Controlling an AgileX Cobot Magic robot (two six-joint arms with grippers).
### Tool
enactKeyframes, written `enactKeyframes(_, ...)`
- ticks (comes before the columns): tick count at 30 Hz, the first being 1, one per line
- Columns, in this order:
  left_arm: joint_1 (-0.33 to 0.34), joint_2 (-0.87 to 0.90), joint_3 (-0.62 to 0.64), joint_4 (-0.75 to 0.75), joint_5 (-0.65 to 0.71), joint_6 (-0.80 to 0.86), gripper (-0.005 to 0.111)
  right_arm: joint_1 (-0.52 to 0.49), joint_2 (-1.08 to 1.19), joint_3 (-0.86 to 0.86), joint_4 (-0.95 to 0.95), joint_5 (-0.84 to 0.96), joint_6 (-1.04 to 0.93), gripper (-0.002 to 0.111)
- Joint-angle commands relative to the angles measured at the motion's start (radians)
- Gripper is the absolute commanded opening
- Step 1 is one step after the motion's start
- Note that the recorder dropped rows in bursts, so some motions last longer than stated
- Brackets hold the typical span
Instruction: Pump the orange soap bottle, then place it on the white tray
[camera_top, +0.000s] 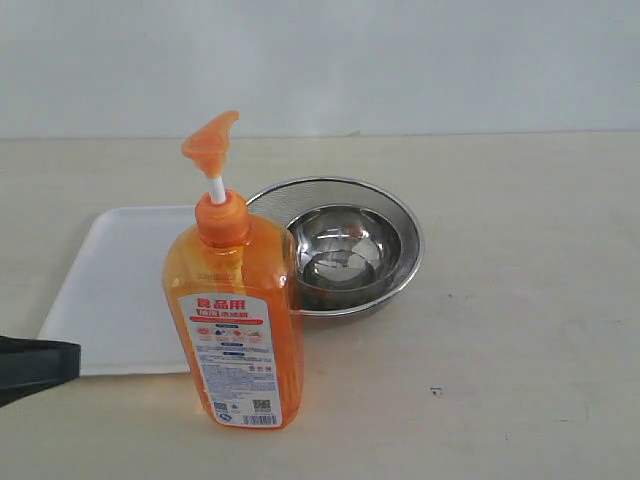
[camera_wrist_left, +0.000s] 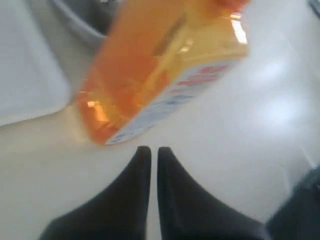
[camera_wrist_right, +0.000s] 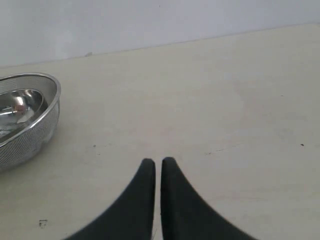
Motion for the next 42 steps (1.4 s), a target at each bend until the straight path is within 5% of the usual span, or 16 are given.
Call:
enactKeyframes(1,-0.002,-0.007,-0.005,0.253,-0.241,-0.356,0.005,-0.005,-0.004,-0.001,0.001,-0.012,-0.006,0.000)
enactKeyframes(7,-0.002,-0.007,-0.005,0.731,-0.502,-0.908,0.005,-0.005,-0.004,-0.001,0.001,-0.012,-0.006,0.000)
enactKeyframes(16,-0.002,-0.007,0.002,0.951,-0.650,-0.993,0.005,-0.005,-0.004,-0.001,0.001,-0.012,-0.006,0.000)
enactKeyframes(18,-0.017,-0.007,0.039,1.202,-0.713,-1.278,0.005,-0.005,-0.004,-0.001,0.001,-0.012,-0.006,0.000)
enactKeyframes(20,-0.037,-0.007,0.107,1.435,-0.925,-1.466,0.005,-0.005,-0.004,-0.001,0.001,-0.012,-0.006,0.000)
enactKeyframes(24,-0.039,-0.007,0.202,1.682,-1.336,-1.475,0.005,-0.005,-0.004,-0.001,0.001,-0.012,-0.006,0.000)
enactKeyframes(28,-0.039,0.001,0.207,1.841,-1.371,-1.475,0.005,-0.005,-0.004,-0.001,0.001,-0.012,-0.006,0.000)
enactKeyframes(37,-0.039,0.203,0.207,1.866,-1.566,-1.402,0.005,-0.005,-0.004,-0.001,0.001,-0.012,-0.006,0.000)
enactKeyframes(42,-0.039,0.322,0.207,2.028,-1.690,-1.460,0.005,-0.005,-0.004,-0.001,0.001,-0.005,-0.006,0.000)
